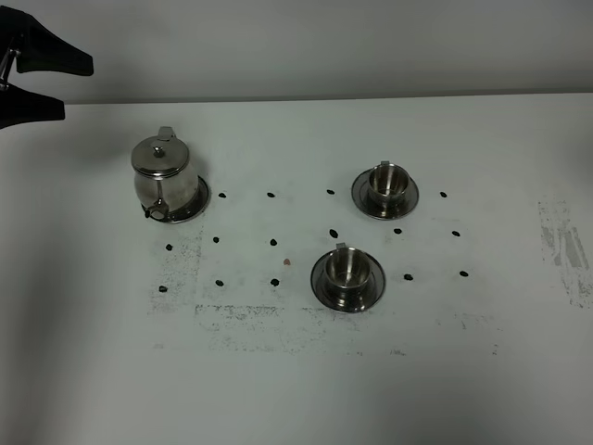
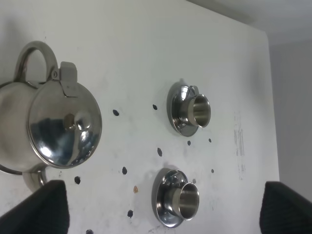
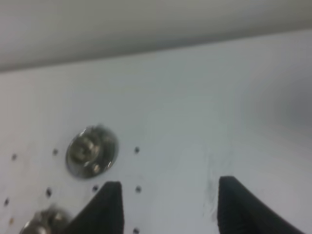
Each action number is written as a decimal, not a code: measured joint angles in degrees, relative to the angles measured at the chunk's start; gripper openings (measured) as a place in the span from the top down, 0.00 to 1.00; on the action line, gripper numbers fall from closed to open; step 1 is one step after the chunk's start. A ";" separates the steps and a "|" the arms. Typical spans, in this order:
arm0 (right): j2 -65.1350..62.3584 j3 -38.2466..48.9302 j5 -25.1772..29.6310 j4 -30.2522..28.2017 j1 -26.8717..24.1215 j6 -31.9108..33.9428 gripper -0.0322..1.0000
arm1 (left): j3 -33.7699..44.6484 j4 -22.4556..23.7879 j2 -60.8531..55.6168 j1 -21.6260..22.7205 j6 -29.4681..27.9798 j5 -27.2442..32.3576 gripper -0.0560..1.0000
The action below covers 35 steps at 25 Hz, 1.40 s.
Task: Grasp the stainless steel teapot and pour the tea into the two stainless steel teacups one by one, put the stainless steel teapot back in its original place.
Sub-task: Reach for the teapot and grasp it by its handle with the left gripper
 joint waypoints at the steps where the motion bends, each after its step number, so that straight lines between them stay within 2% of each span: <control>1: -2.71 3.14 -2.62 -0.41 0.00 0.31 0.56 | 0.00 0.00 0.00 0.00 0.00 0.00 0.23; 4: -12.20 11.57 -8.51 -0.96 1.95 0.54 0.56 | 0.00 0.11 0.00 0.00 0.00 0.00 0.23; 6: -17.28 17.26 -9.42 -0.96 4.69 0.59 0.56 | 0.00 0.16 0.00 0.00 0.00 0.00 0.23; 10: -25.37 27.76 -4.80 -2.59 8.68 0.76 0.56 | 0.00 0.16 0.00 0.00 0.00 0.00 0.23; 13: -29.85 32.71 -0.59 -5.75 9.56 1.64 0.56 | 0.00 0.16 0.00 0.00 0.12 0.00 0.23; 16: -34.47 34.44 1.01 -7.65 9.56 2.30 0.56 | 0.00 0.16 0.00 0.00 0.47 0.00 0.23; 28: -57.39 42.76 0.39 -10.44 9.56 2.92 0.58 | 0.00 0.16 0.00 0.00 1.06 0.00 0.23; 35: -63.11 44.20 3.94 -11.07 9.56 3.38 0.59 | 0.00 0.16 0.00 0.00 1.29 0.00 0.23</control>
